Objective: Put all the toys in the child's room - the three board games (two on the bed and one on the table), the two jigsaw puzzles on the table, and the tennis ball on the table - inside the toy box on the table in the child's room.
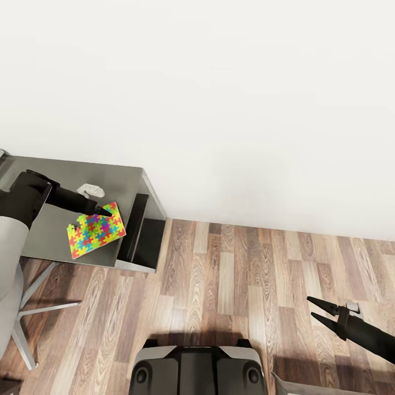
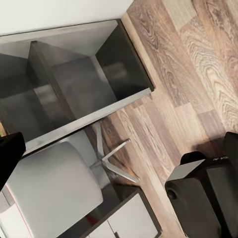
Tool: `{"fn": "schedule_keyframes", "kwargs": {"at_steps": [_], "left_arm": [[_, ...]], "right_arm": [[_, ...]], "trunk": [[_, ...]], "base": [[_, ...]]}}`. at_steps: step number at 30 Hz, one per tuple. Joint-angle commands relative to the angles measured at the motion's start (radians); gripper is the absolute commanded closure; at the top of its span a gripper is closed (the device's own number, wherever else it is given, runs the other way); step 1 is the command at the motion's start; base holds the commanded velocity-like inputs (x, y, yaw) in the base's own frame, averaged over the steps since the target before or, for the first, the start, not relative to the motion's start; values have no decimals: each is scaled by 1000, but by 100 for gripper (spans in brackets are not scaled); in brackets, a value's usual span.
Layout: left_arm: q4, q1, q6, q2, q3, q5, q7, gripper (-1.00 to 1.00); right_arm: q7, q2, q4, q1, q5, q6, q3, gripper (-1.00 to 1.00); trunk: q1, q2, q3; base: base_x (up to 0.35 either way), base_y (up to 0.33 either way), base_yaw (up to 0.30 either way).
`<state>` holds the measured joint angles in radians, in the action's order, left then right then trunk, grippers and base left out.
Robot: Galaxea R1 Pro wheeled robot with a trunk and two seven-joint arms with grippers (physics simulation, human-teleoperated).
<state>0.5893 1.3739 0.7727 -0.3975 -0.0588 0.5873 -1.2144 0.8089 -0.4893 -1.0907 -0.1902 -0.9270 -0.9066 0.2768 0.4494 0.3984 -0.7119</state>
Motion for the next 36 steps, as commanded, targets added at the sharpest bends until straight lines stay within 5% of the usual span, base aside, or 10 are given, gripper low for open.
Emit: {"fn": "schedule_keyframes", "kwargs": {"at_steps": [1, 14, 22, 36], "left_arm": [[1, 1, 8, -1, -3, 5, -7, -100], [1, 1, 8, -1, -1, 5, -8, -100], [1, 1, 7, -2, 41, 5, -8, -100], [1, 1, 7, -4, 51, 6, -19, -100]], "right_arm": [[3, 0, 0, 0, 0, -5, 1, -100], [3, 0, 0, -1, 0, -5, 1, -100], [3, 0, 0, -1, 0, -5, 1, -100], [3, 0, 0, -1, 0, -5, 1, -100]], "trunk": [[1, 2, -1], [1, 2, 6], [1, 2, 6], [1, 2, 6]], "base": [[0, 0, -49], [-47, 10, -162], [-23, 16, -20], [-52, 50, -1]]}}
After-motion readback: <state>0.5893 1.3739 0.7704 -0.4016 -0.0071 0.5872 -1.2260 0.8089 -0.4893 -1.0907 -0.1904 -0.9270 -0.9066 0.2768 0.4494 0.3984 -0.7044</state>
